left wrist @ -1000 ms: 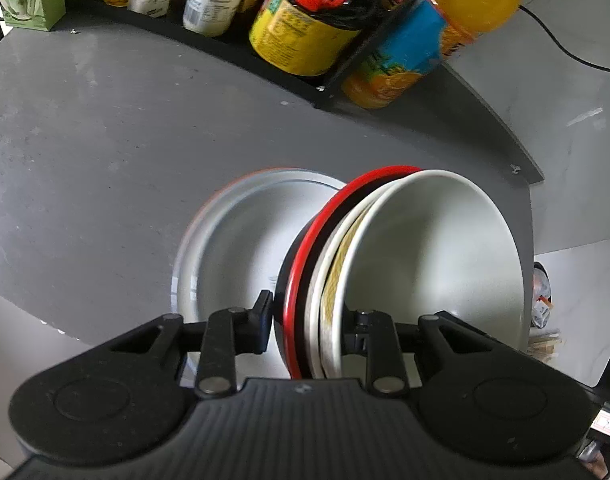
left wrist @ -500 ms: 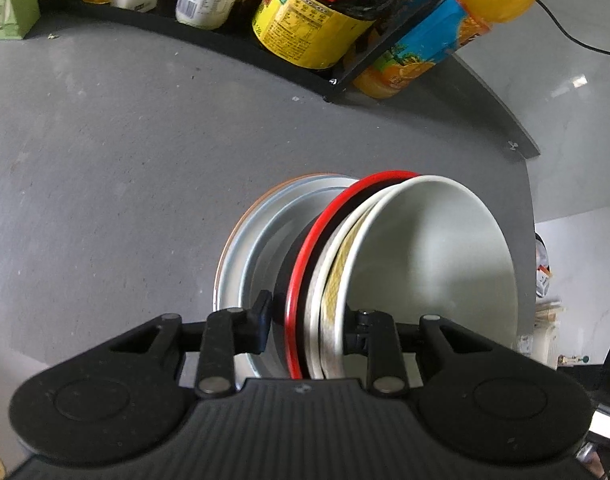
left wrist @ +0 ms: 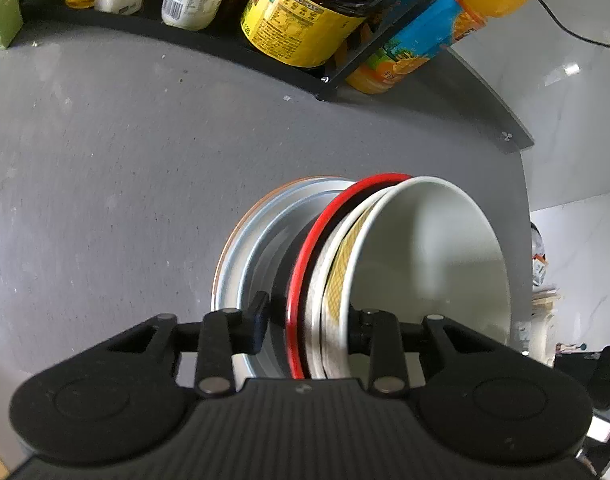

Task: Organize plates and bowls
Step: 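Lift the red bowl with nested white bowls over the plate stack, then lower the bowl stack onto the plates and open both grippers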

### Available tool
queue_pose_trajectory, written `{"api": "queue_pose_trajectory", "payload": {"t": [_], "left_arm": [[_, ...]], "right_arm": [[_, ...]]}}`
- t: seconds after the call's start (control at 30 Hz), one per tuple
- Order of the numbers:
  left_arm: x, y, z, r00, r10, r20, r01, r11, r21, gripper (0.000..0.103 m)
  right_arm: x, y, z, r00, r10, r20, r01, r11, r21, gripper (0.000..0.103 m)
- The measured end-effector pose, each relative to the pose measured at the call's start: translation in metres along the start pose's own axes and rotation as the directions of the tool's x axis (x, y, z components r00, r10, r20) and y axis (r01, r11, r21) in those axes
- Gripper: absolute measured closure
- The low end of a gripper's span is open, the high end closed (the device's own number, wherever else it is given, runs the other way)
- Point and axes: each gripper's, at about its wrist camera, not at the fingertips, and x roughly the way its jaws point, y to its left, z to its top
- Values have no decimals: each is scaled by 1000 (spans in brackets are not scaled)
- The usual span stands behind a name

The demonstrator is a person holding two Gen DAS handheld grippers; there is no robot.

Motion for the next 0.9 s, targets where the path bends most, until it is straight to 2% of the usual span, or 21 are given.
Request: {"api": "queue_pose_trajectory", "payload": {"t": [0.07, 0.17, 0.4, 0.53, 0.77, 0.83, 0.9], "left_arm": [[-1, 0, -1, 1000, 0, 7, 0, 1000, 2, 72], [-2, -1, -2, 1000, 18, 19, -18, 1000, 20, 66], [-20, -9, -6, 994, 50, 97, -54, 998, 38, 41], [-37, -25, -18, 979, 89, 184, -102, 993, 63, 28], [-68, -56, -63, 953, 117, 279, -143, 987, 75, 26], [-80, -64, -78, 946, 118, 302, -147, 986, 77, 23], [-94, -71, -95, 934, 127, 334, -164, 983, 85, 19]], "right_arm": [[0, 0, -1, 1000, 18, 3, -17, 1000, -11, 68], [-2, -1, -2, 999, 34, 22, -34, 999, -22, 67], [-29, -9, -9, 992, 75, 97, -73, 997, -24, 55], [-59, -16, -13, 986, 69, 154, -63, 997, -44, 45], [-122, -40, -29, 974, 58, 221, -47, 997, -55, 29], [-140, -42, -36, 967, 56, 247, -37, 996, -80, 19], [-157, -43, -43, 961, 56, 272, -31, 995, -97, 13]]}}
